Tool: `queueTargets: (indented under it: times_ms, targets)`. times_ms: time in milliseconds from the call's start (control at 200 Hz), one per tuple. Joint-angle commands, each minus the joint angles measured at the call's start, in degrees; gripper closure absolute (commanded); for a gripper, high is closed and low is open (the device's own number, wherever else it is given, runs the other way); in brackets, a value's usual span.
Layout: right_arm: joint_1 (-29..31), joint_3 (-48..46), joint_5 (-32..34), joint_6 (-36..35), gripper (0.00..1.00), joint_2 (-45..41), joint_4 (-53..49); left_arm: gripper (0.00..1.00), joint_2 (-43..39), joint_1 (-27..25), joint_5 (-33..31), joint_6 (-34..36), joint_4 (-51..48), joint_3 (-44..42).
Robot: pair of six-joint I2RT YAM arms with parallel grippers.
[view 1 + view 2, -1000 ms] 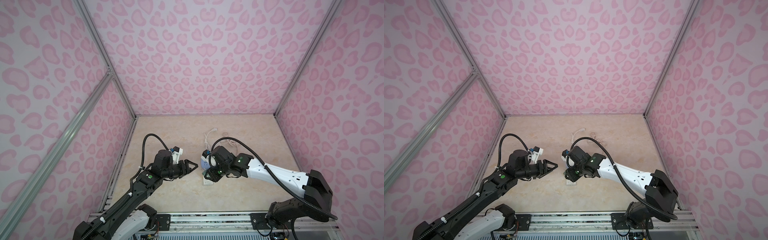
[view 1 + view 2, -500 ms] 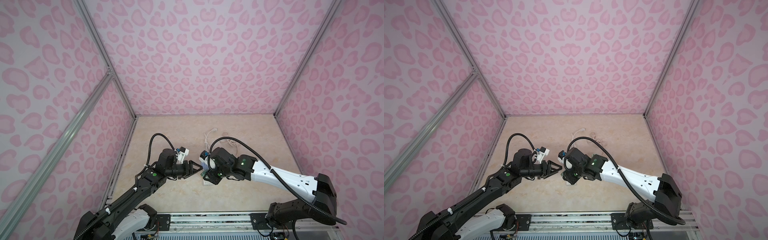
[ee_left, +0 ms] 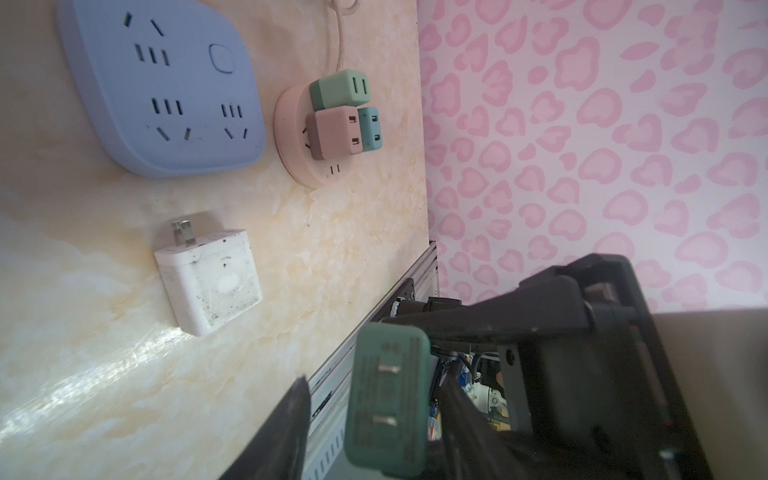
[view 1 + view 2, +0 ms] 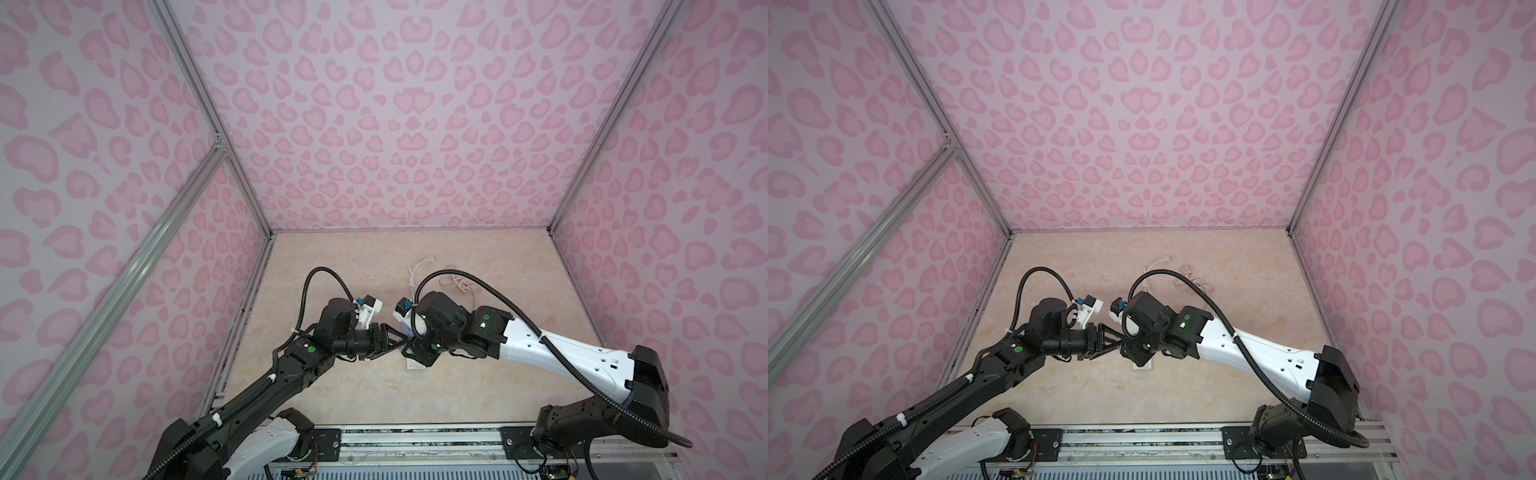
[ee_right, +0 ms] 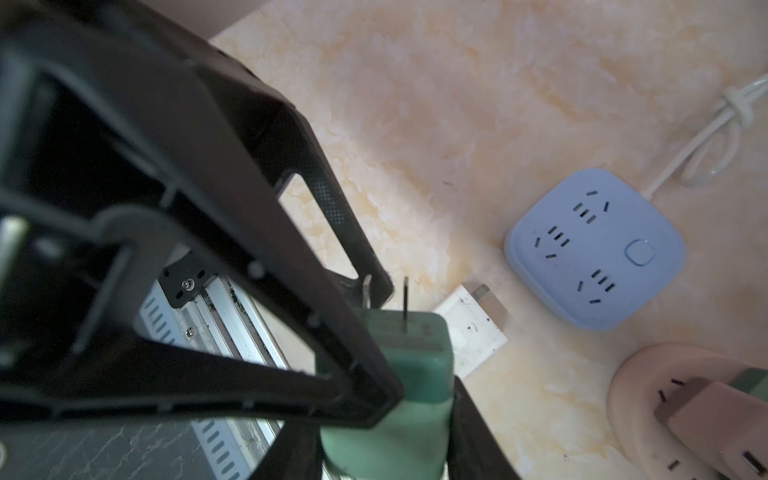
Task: Insert the plug
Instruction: 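Close the left gripper on the green adapter held by the right gripper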
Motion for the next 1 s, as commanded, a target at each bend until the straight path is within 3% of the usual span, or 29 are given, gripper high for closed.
queueTargets:
  times_ms: [0, 190, 530, 600, 670, 720, 805, 995]
  targets:
    - [0.32, 0.47, -0.31, -0.72, 0.91, 0.76, -0.66, 0.49, -0.13, -0.12, 0.82, 0.27, 2.54, 0.76]
    - [0.69, 1.44, 0.13, -0.72, 0.9, 1.09, -1.19, 0.53, -0.3, -0.47, 1.4, 1.13, 2.01, 1.08]
    - [0.55, 3.08, 0.33, -1.16, 0.86, 1.83, -1.3, 0.76, -1.45, -0.65, 2.47, 1.49, 1.62, 1.2]
    - [0.44, 3.02, 0.05, -0.86, 0.78, 1.98, -0.58, 0.82, -1.61, -0.65, 2.26, 1.48, 1.46, 1.14]
    - [0.11, 2.59, 0.05, -0.22, 0.64, 2.08, 0.5, 0.97, -1.76, -0.65, 0.85, 1.45, 0.77, 1.22]
    - [-0.29, 2.37, 0.09, 0.0, 0.54, 2.21, 0.57, 0.97, -1.88, -0.65, -0.62, 1.38, 0.21, 1.32]
    - [-1.52, 1.48, -0.14, 0.63, 0.46, 1.44, 1.23, 0.97, -1.94, -0.61, -3.4, 0.82, 0.09, 1.71]
    - [-4.18, -3.69, 1.19, 2.33, 0.41, -5.67, 8.2, 0.97, -1.05, -0.32, -7.0, -2.48, 0.79, 3.88]
